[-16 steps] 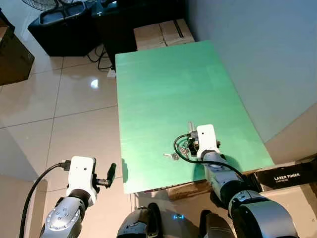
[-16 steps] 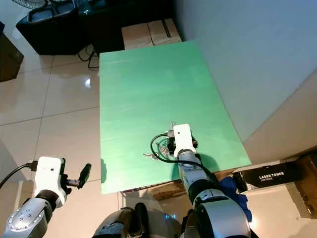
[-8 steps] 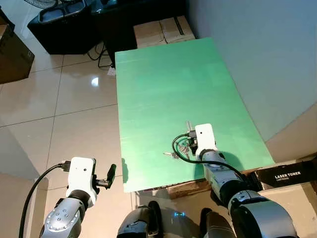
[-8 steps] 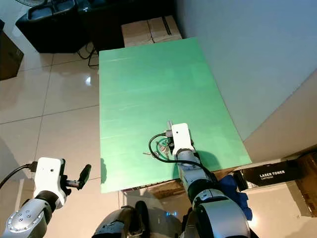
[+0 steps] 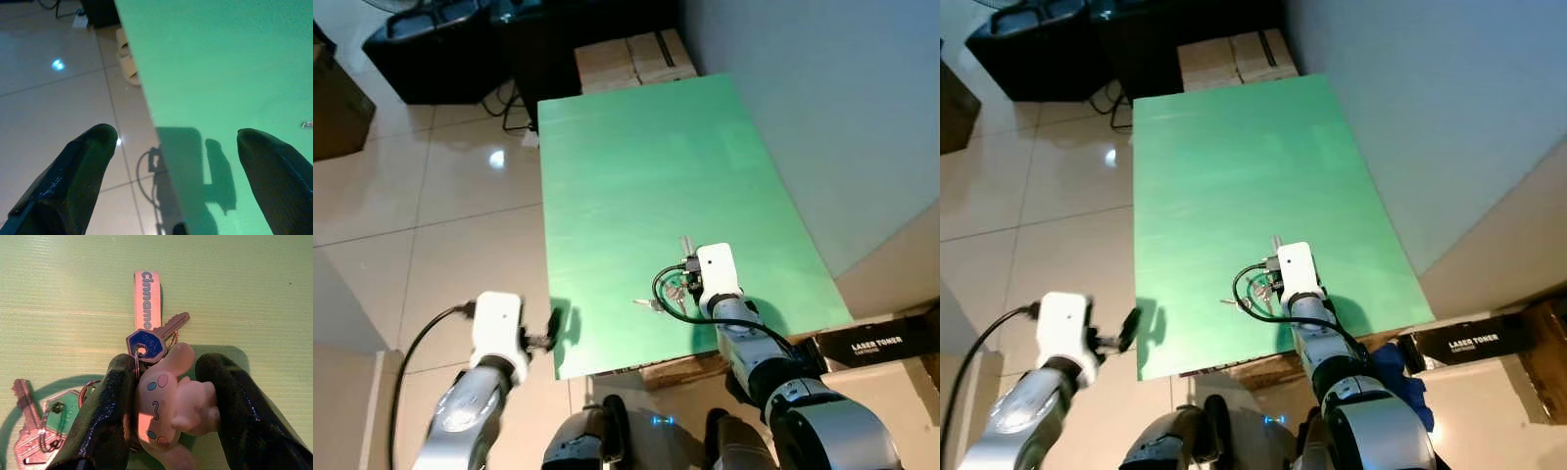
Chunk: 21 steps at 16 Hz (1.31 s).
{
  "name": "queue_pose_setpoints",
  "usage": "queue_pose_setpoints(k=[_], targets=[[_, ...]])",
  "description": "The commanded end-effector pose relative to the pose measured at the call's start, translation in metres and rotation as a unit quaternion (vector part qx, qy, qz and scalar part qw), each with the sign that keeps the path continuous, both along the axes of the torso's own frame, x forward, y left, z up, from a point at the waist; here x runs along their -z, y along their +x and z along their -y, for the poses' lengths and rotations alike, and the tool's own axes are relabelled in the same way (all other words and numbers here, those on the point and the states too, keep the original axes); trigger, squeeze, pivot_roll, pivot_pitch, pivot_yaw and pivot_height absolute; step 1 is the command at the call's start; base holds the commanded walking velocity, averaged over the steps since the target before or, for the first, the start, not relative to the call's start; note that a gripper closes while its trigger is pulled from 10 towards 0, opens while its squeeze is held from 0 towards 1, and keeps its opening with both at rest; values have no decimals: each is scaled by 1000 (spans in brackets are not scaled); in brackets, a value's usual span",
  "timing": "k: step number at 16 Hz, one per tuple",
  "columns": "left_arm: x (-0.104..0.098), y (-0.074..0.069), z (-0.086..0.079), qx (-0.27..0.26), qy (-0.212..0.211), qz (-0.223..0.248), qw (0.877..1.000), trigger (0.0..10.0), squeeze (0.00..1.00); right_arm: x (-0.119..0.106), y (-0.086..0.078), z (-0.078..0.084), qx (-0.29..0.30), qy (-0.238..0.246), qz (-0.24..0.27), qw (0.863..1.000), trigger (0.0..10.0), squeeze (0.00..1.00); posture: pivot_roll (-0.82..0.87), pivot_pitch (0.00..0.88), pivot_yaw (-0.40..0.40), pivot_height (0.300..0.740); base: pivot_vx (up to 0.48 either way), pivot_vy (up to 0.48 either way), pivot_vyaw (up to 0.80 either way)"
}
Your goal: Hang keys on a hook
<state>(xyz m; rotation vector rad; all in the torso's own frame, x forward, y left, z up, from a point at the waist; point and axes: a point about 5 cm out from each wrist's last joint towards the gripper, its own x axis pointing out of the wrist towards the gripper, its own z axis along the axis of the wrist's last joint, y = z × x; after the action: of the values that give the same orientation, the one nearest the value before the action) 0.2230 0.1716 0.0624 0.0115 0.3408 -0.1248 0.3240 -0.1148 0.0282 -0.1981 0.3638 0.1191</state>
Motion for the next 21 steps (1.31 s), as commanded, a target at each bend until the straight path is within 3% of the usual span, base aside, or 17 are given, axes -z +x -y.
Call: queue_pose_setpoints(k=[1,6,11,16,19,21], targets=[[11,-1,-1,-12,3,-15,1000,10000,0,3,-3,1,-5,3,1,1000,0,0,-55,186,98,740,0,0,0],[23,41,20,-21,-22,5,1000,10000,0,-21,11,25,-15,-17,62,998,0,0,-164,24,49,740,0,0,0],[25,69,37,-21,-40,19,999,10000,0,-47,20,52,-14,-31,114,993,0,0,-208,0,38,740,0,0,0],[31,76,38,-24,-41,25,999,10000,0,-56,20,62,-19,-33,120,992,0,0,-206,0,39,740,0,0,0],[53,60,32,-37,-50,3,998,10000,0,-50,15,60,-43,-37,98,994,0,0,-204,0,-30,740,0,0,0],[61,54,31,-44,-49,-9,998,10000,0,-45,10,69,-40,-46,83,995,0,0,-220,0,-53,740,0,0,0]])
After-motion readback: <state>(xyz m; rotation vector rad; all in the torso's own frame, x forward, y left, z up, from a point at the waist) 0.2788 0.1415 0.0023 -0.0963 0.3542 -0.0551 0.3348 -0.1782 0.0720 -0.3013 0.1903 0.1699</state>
